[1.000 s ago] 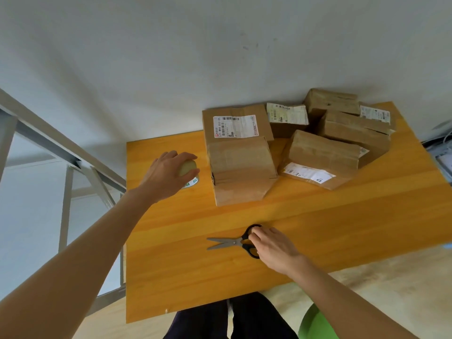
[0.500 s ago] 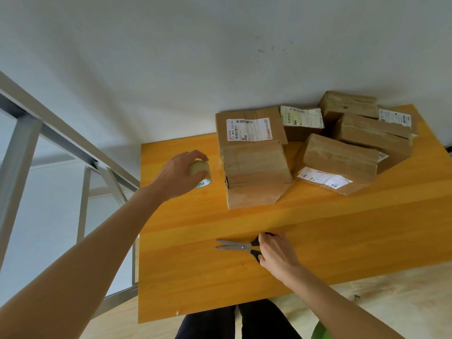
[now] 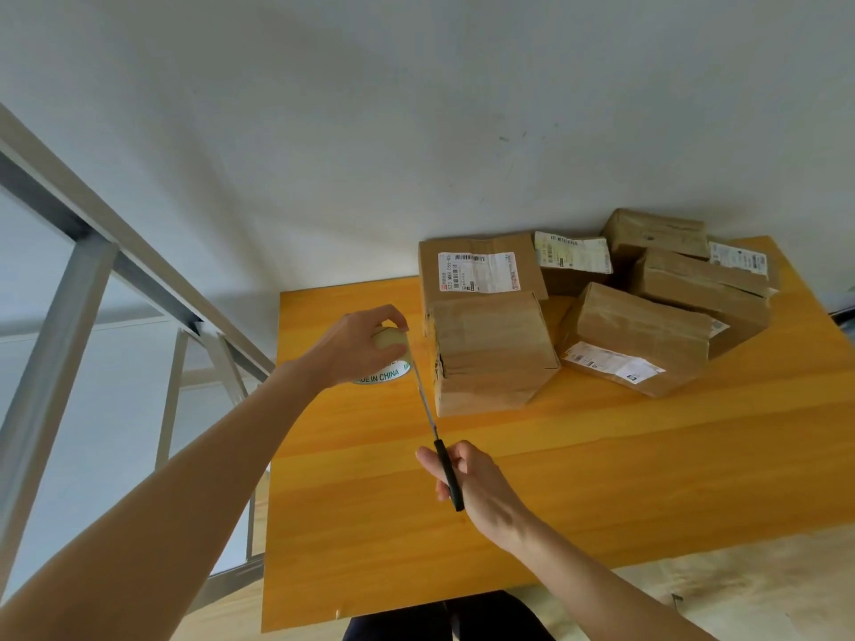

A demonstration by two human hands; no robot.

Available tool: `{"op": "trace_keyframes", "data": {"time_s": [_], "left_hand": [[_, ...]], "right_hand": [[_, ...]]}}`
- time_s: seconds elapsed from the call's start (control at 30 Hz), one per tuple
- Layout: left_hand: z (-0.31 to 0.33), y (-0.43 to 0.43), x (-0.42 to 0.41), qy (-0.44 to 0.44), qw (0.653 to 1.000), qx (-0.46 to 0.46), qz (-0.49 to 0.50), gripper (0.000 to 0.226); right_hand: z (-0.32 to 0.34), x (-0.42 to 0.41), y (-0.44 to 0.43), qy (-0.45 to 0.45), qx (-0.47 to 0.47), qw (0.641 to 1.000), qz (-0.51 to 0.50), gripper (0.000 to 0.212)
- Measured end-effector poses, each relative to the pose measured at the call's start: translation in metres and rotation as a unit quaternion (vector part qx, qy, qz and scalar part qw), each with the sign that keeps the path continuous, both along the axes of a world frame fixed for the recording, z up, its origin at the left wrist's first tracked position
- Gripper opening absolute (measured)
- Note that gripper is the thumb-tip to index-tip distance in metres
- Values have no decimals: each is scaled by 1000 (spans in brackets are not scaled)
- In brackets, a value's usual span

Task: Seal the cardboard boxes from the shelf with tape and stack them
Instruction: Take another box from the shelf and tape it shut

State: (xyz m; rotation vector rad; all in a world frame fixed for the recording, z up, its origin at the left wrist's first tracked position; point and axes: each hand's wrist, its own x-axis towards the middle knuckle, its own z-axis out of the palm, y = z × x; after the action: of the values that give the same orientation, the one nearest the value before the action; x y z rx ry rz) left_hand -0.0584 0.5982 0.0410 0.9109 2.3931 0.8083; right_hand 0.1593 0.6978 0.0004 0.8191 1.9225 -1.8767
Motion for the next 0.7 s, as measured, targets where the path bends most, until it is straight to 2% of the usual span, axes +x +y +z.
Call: {"op": "trace_keyframes", "data": {"time_s": [0.3,0.7], "left_hand": [[4,3,0,2,1000,-6,-4,18],[6,4,2,-3,1000,-15,5,19]], "right_hand": [[30,-34,3,50,-38,995,-76,58],[32,-36,-1,21,-58,995,-84,65]]}}
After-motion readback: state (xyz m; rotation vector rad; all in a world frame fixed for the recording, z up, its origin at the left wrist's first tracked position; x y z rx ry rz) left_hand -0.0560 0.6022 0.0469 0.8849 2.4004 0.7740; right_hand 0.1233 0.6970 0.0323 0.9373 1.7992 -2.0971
